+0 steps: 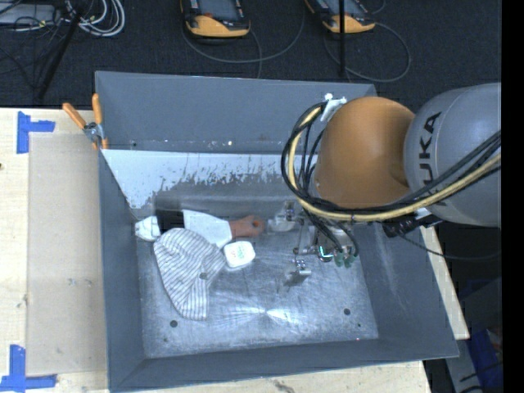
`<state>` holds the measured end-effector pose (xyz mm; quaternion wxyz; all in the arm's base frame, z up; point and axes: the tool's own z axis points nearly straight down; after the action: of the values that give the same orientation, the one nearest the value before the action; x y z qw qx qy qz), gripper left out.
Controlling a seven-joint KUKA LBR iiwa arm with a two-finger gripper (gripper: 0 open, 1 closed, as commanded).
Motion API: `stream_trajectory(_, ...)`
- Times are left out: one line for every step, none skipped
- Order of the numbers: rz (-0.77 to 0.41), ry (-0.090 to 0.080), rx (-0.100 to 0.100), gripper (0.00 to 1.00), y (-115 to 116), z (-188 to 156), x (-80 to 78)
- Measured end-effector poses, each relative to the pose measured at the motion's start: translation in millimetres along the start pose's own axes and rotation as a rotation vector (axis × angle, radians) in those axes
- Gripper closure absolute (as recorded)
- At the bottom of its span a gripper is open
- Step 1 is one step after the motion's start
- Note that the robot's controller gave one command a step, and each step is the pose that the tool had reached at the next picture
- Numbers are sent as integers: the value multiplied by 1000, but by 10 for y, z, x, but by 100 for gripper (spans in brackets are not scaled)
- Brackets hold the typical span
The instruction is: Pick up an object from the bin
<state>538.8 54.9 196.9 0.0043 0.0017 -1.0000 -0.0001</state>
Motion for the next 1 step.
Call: stream_trajectory(1,-7,0,0,-2,-34,-16)
